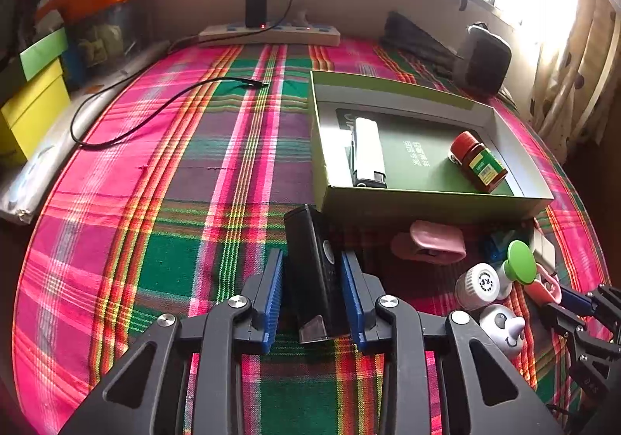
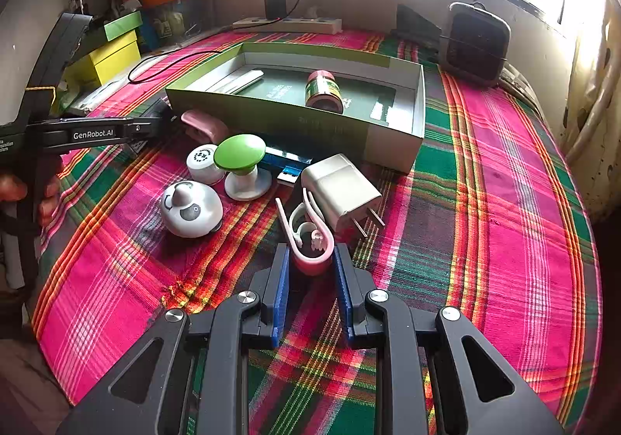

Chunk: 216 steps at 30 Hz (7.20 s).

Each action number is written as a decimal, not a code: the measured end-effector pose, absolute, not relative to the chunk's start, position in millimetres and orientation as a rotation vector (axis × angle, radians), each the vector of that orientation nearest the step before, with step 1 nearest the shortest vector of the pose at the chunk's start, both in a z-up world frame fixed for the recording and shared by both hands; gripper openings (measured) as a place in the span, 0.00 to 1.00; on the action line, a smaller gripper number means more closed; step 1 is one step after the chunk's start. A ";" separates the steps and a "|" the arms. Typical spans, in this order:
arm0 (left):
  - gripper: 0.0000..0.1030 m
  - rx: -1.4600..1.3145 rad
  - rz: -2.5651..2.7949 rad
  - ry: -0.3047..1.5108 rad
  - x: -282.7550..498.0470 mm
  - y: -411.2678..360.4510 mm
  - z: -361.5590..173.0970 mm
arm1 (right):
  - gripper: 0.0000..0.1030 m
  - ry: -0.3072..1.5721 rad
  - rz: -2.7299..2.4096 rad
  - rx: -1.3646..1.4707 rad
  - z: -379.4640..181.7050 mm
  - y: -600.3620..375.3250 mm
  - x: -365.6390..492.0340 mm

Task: Organize rigid objects
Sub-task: 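Close the left tool on the black rectangular device and lift it, then carry the winder with the right tool while the left tool carries the black device to the tray, then release the winder from the right tool while the left tool sets the device beside the bar, then withdraw both open tools from the tray, then grasp the white mouse-shaped toy with the left tool while the right tool moves toward the white plug adapter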

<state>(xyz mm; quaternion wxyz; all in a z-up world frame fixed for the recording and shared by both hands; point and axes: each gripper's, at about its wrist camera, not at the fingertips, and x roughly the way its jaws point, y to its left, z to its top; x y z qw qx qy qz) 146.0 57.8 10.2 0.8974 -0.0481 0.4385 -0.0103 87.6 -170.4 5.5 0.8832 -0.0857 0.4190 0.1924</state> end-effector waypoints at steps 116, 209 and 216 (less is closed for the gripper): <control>0.23 -0.030 -0.216 0.960 248.8 -12.8 14.3 | 0.22 0.903 0.399 -0.123 19.2 -166.4 263.1; 0.49 -0.125 -0.338 0.925 91.6 -20.1 18.9 | 0.57 0.822 0.378 -0.046 16.2 -203.1 85.7; 0.49 -0.120 -0.338 0.947 98.6 -32.7 14.0 | 0.57 0.820 0.372 -0.041 15.3 -211.7 81.4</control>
